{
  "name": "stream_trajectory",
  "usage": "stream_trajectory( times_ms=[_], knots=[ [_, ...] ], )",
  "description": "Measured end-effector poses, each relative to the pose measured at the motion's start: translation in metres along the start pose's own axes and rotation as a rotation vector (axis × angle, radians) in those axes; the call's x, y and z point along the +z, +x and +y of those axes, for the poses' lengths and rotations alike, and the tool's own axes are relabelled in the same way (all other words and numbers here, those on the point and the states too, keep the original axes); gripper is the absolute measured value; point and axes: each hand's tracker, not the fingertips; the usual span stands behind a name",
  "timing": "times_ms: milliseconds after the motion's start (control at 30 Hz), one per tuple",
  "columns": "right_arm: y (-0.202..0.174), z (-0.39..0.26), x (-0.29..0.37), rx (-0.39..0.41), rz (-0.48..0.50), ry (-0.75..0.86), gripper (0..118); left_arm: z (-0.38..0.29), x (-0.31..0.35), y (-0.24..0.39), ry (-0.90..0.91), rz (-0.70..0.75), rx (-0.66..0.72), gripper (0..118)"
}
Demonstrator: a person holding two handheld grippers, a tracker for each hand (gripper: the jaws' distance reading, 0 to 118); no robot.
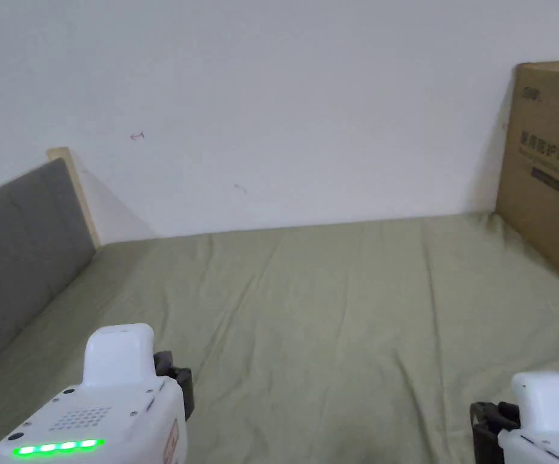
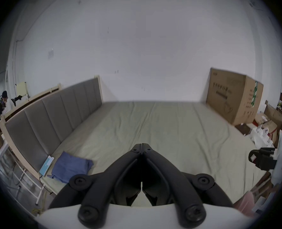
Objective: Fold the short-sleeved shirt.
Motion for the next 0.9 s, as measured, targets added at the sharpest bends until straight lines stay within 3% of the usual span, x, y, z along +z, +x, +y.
stream_trajectory(
  times_ms=[267,433,633,667,733,767,833,867,900],
  knots=[
    [-0.012,0.042,0.046,0.078,-0.17,0.36,2,0.015,0.051,0.046,0.232,0.031,-0.017,0],
    [-0.019,0.054,0.06,0.103,-0.175,0.429,2,0.02,0.064,0.056,0.301,0.056,-0.021,0],
    [-0.016,0.055,0.062,0.077,-0.141,0.44,4,0.012,0.066,0.067,0.298,-0.002,-0.039,1],
    [-0.014,0.053,0.061,0.076,-0.157,0.439,10,0.01,0.066,0.069,0.299,-0.004,-0.05,13],
    [-0.01,0.05,0.061,0.069,-0.167,0.436,31,0.01,0.066,0.071,0.296,0.0,-0.055,54],
    [-0.007,0.05,0.061,0.055,-0.161,0.431,57,0.01,0.065,0.07,0.291,-0.005,-0.052,76],
    [-0.002,0.049,0.06,0.024,-0.152,0.418,99,0.01,0.063,0.069,0.28,-0.023,-0.028,89],
    [0.0,0.049,0.059,0.013,-0.15,0.405,112,0.011,0.062,0.068,0.27,-0.033,-0.023,91],
    [0.002,0.048,0.058,0.007,-0.147,0.403,114,0.011,0.061,0.066,0.264,-0.038,-0.017,91]
  ],
)
